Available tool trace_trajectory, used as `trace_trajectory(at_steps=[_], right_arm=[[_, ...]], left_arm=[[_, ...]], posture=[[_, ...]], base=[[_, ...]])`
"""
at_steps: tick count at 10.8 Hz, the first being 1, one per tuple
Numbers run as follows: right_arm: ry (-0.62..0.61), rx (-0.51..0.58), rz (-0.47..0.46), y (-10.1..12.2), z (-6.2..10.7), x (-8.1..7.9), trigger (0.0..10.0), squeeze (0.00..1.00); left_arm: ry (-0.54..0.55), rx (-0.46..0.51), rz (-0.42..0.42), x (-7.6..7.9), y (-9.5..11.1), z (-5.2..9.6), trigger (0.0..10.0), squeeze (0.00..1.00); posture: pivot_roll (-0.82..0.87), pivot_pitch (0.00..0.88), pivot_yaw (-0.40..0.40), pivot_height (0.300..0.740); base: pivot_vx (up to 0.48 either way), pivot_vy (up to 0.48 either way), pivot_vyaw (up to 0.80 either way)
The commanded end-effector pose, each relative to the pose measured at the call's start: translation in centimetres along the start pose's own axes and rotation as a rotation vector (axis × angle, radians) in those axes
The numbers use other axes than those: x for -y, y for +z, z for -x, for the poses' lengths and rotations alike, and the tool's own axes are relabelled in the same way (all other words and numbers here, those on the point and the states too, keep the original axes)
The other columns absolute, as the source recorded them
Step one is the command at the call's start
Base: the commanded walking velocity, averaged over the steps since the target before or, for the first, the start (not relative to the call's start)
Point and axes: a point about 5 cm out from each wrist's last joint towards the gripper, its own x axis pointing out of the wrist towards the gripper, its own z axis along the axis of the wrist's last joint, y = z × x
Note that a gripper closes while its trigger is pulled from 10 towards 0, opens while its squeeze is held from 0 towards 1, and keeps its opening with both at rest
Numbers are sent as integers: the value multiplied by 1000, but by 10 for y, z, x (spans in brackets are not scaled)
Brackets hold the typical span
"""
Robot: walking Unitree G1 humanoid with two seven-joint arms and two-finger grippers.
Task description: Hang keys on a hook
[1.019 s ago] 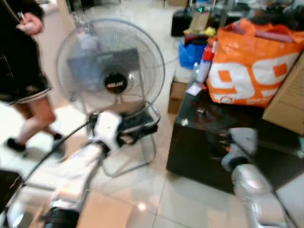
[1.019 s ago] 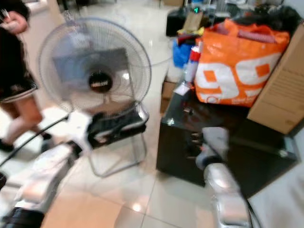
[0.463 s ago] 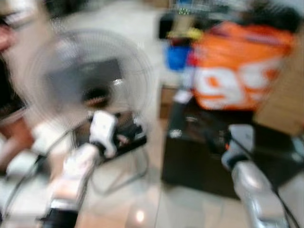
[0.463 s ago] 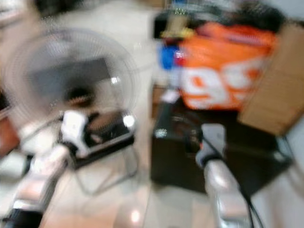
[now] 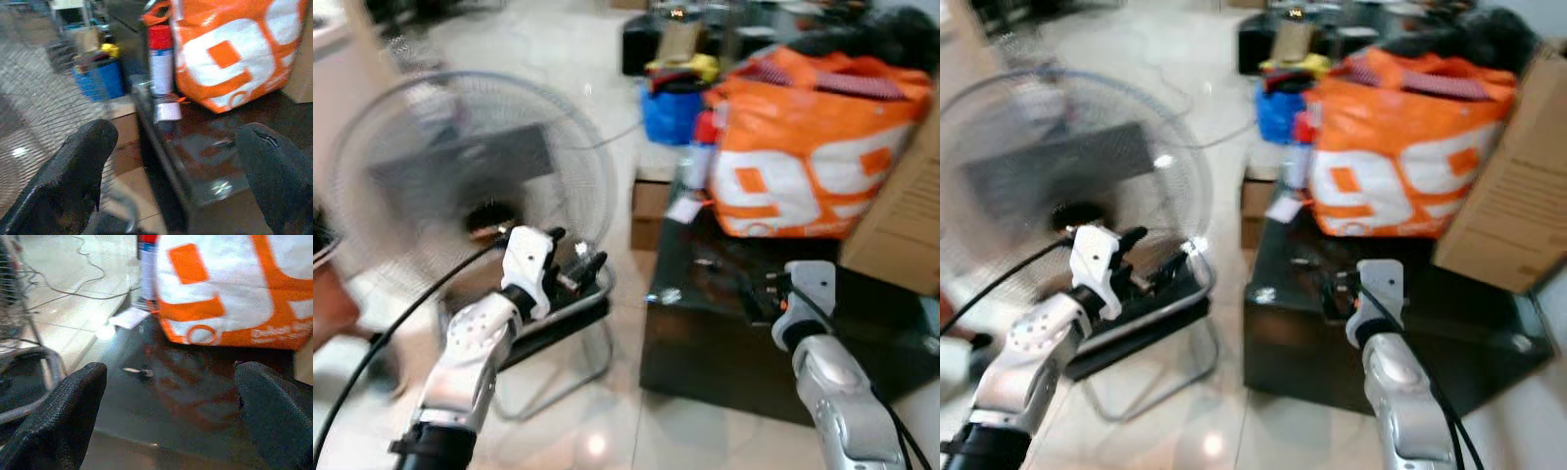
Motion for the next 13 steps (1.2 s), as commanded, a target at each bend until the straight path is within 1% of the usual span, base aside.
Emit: trace_trajectory(at_steps=[1,2,3,5,13], right_arm=[[-11,2,-3,3,0,3,10000,0],[-8,-10,3,2,0,3,10000,0],[-16,-21,11,0,0,5,10000,0],[-31,-23,30,-1,1,9,10000,0],[-10,-30,68,-1,0,9,10000,0]], left_arm=[[-1,-6,-9,0,1,0,10000,0],[-1,-6,-9,0,0,0,10000,0],[-1,-4,-6,1,0,-1,10000,0],[0,-5,-5,2,0,0,10000,0],[6,-8,-1,3,-3,1,10000,0]], posture=[[-69,0,4,740],[-71,0,3,740],[-71,0,2,740],[-71,0,-1,740],[-72,0,-13,740]], base=[[307,0,0],[307,0,0],[311,0,-800],[309,0,0],[305,0,0]])
